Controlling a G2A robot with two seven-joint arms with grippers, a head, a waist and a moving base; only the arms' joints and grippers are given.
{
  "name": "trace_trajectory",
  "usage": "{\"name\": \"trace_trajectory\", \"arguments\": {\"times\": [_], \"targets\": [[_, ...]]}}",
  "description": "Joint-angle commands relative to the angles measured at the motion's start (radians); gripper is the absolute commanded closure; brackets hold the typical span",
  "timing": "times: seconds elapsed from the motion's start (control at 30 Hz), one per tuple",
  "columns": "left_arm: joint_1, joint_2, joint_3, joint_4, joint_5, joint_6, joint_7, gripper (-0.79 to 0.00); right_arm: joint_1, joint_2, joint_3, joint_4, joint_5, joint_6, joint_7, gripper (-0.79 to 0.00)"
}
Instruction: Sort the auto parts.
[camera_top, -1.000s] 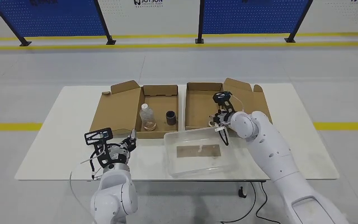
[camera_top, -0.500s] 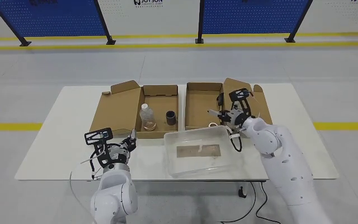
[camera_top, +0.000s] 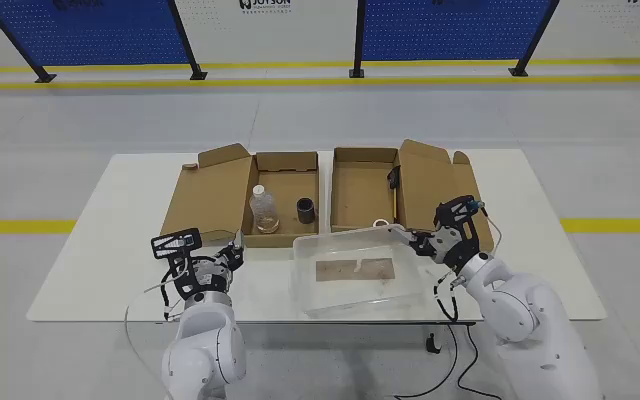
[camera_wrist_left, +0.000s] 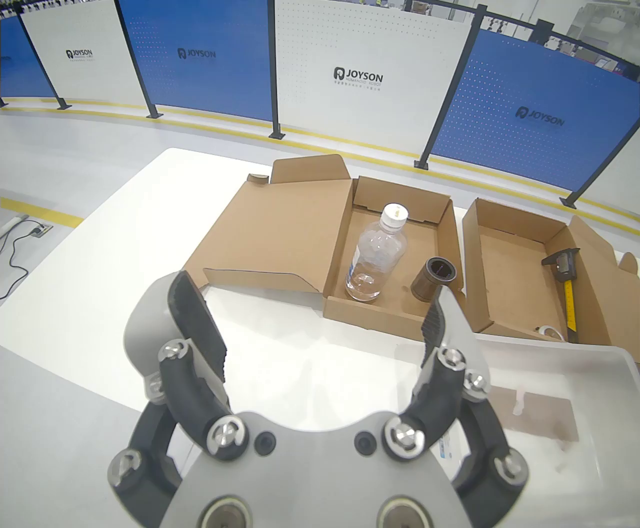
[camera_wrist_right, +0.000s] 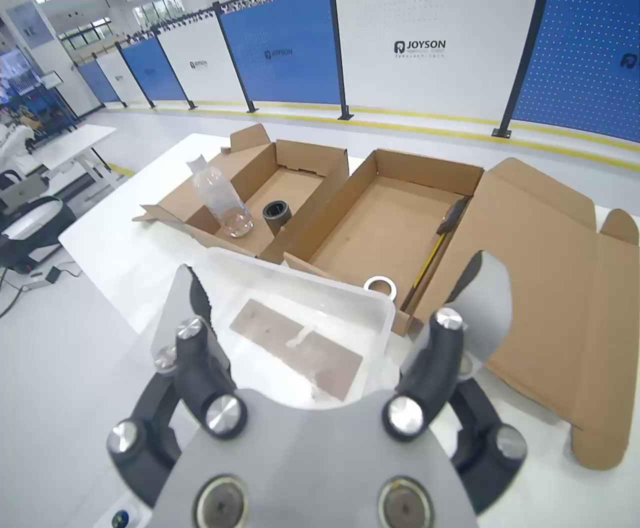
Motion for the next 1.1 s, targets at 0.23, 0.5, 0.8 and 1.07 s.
{"name": "trace_trajectory", "arguments": {"times": [0.23, 0.5, 0.8, 1.07], "targets": [[0.0, 0.0, 0.0, 0.0, 0.0, 0.0, 0.0, -0.785, -0.079, 0.009, 0.04, -0.033, 0.023, -0.044, -0.02, -0.785], [0.0, 0.0, 0.0, 0.0, 0.0, 0.0, 0.0, -0.785, -0.079, 0.009, 0.04, -0.033, 0.023, -0.044, -0.02, -0.784], [0.0, 0.0, 0.0, 0.0, 0.0, 0.0, 0.0, -0.785, -0.079, 0.009, 0.04, -0.033, 0.023, -0.044, -0.02, -0.784], [0.0, 0.0, 0.0, 0.0, 0.0, 0.0, 0.0, -0.784, -0.079, 0.009, 0.04, -0.033, 0.023, -0.044, -0.02, -0.784]]}}
